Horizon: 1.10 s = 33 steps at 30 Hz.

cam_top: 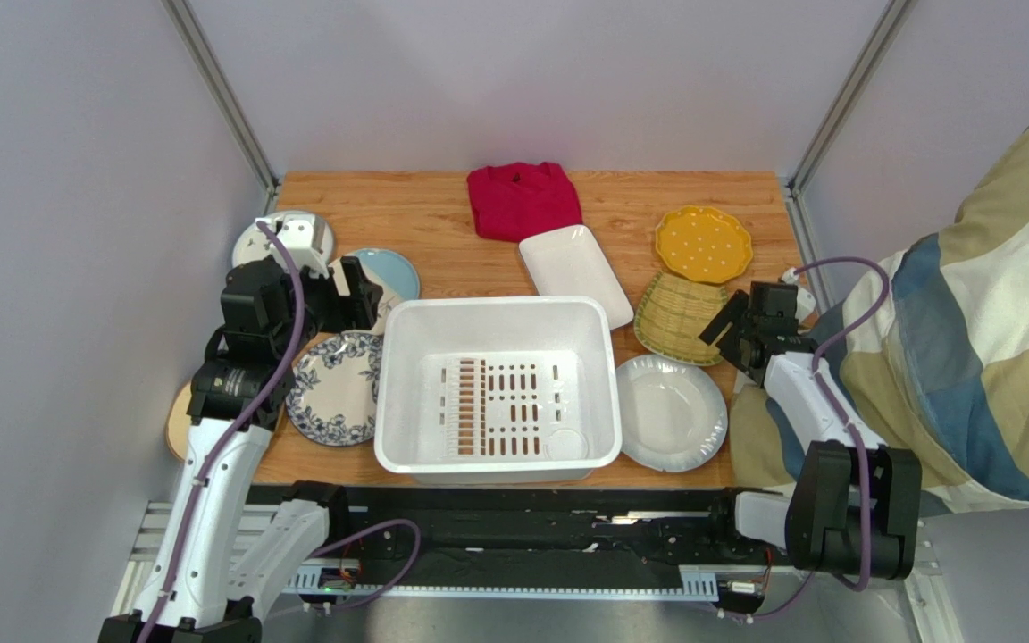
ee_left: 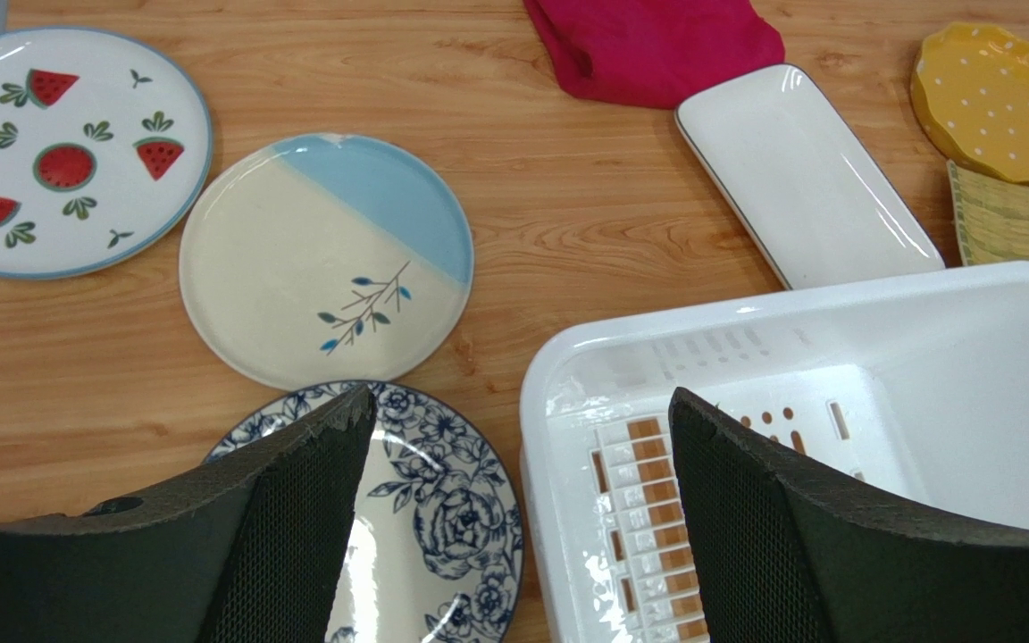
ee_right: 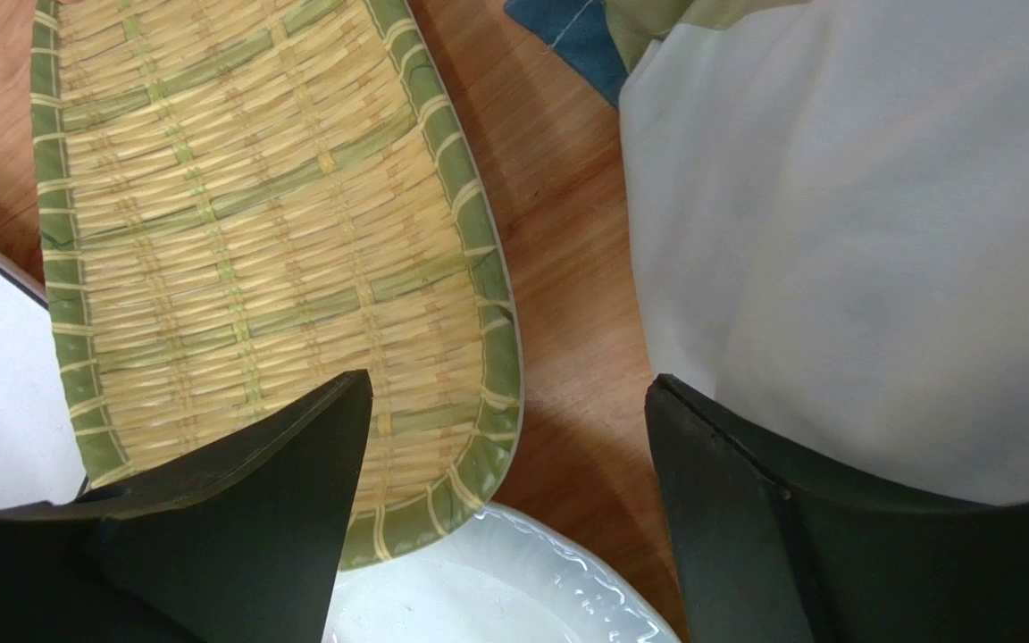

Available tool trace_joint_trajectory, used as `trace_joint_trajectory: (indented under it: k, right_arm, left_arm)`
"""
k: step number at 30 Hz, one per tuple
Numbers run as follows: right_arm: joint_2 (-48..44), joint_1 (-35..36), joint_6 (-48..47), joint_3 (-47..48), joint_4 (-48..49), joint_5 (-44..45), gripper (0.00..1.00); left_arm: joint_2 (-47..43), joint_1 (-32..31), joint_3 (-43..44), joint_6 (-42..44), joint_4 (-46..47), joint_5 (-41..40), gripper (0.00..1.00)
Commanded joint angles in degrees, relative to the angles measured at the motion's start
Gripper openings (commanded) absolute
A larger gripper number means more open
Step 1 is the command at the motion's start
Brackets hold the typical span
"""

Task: Place the plates into the plastic bin on the countertop
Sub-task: Pick up the plate at the center of the board.

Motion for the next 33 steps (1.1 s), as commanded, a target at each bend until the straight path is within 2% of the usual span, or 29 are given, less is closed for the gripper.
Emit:
trace_joint_trajectory:
  k: [1,8,11,17,20,21,23,24,33]
  right_arm:
    - [2.86,-0.98,0.88,2.46,5.49,-1.73,0.77]
    - [8.22,-1.78,1.93,2.46,9.36,-1.90,0.74]
    - [10.33,-1.87,2.81,2.55,11.73,-3.22,0.68]
    - [13.41,-2.04,3.60,2.64,14.37,-4.80,0.46]
    - [12.54,-2.13,3.25,2.73,14.29,-4.45,0.30]
    - [12.10,-2.22,3.16,2.64,14.20,-4.45,0.21]
    - [10.43,-2.22,2.81,2.64,13.67,-4.37,0.12]
    - [9.73,-2.22,2.64,2.64,13.32,-4.36,0.01]
    - [-3.26,-2.22,1.76,3.52,6.57,-4.28,0.00]
  left_arm:
    - [-0.71,-0.82,-0.10,1.12,0.98,-0.79,0.85]
    - [-0.71,-1.08,0.34,1.21,0.72,-2.02,0.85]
    - [-0.63,-1.26,0.78,0.77,0.89,-2.02,0.85]
    - [0.77,-1.35,5.86,-0.73,0.55,-0.97,0.84]
    - [1.92,-1.35,9.99,-2.12,-0.86,-2.45,0.84]
    - [2.10,-1.35,10.79,-2.31,-1.04,-2.89,0.84]
    - [2.54,-1.35,12.11,-1.96,-0.87,-4.03,0.84]
    - [2.54,-1.35,12.29,-1.79,-0.60,-4.74,0.84]
    - [1.13,-1.35,6.14,0.50,0.98,-8.44,0.84]
